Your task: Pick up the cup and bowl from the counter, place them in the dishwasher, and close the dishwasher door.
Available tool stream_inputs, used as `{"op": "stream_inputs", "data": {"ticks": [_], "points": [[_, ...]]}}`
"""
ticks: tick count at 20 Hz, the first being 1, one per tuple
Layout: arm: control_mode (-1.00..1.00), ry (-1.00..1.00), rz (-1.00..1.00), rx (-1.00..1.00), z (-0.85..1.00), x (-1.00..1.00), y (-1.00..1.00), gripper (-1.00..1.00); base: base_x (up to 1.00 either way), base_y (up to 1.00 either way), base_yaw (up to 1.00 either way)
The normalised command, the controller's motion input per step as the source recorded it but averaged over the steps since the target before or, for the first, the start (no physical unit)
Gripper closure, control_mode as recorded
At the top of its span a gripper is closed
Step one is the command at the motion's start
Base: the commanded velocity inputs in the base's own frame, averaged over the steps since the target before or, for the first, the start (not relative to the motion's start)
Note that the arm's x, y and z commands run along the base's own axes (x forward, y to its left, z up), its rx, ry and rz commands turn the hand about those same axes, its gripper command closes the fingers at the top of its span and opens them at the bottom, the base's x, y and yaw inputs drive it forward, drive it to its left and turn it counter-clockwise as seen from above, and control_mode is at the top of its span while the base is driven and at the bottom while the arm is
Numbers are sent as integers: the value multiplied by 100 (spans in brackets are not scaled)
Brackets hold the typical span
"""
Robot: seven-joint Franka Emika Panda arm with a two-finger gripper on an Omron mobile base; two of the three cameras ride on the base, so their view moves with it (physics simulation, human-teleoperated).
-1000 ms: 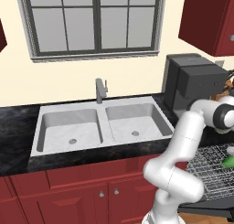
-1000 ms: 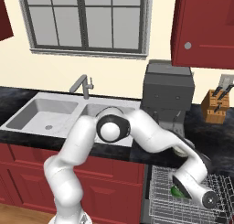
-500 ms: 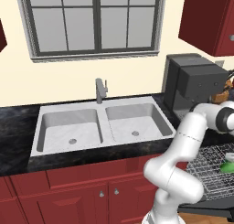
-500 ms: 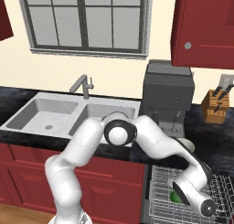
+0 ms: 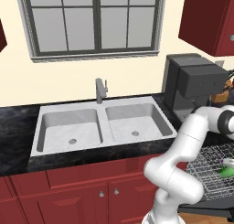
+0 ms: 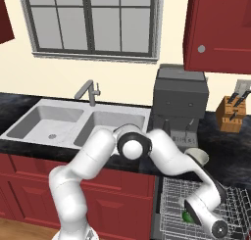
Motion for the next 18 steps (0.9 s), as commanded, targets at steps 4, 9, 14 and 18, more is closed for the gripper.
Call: {"op": "stream_inputs", "data": {"ticks": [4,9,14,18], "points": [[-100,0,0,-2,-22,0,0,100,0,0,0],[-100,0,0,0,-14,6,0,100,0,0,0],[-100,0,0,0,-7,8,0,100,0,0,0],[-100,0,0,0,-1,13,-6,100,0,0,0]]}}
